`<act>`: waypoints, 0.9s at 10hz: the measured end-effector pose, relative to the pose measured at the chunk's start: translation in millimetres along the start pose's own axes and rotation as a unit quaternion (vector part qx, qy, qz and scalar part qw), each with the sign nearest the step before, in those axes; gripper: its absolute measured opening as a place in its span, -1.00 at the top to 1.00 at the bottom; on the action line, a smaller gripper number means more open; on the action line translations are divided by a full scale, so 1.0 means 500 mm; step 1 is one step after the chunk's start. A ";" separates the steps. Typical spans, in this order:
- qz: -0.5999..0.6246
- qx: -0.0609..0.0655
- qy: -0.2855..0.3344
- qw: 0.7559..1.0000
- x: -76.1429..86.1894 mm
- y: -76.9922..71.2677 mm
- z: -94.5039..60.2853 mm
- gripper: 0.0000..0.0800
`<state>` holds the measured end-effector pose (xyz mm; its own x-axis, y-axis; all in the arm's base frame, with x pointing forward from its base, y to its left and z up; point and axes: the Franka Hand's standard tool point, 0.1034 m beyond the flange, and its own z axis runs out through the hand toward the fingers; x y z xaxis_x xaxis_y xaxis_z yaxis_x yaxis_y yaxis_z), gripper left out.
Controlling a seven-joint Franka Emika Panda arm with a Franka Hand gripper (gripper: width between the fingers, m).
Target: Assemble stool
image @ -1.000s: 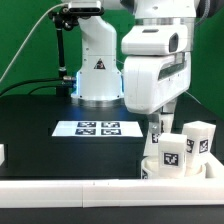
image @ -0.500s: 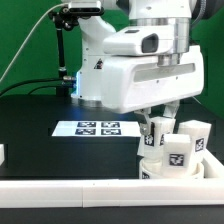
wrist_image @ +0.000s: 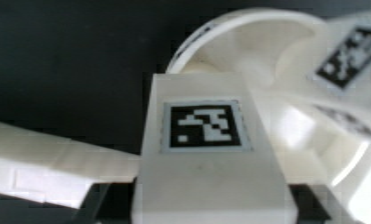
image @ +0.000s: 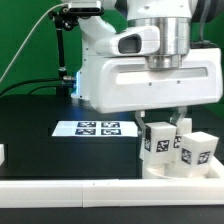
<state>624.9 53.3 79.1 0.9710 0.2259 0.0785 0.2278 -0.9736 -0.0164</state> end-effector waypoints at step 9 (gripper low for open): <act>0.345 0.000 0.009 0.938 0.042 0.010 0.008 0.16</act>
Offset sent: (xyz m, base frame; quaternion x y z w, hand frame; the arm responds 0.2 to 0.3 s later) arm 0.0000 0.0000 0.0000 0.0000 0.0000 0.1296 0.9916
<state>646.8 53.2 76.5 0.8856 -0.4598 0.0659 -0.4557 -0.8875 -0.0690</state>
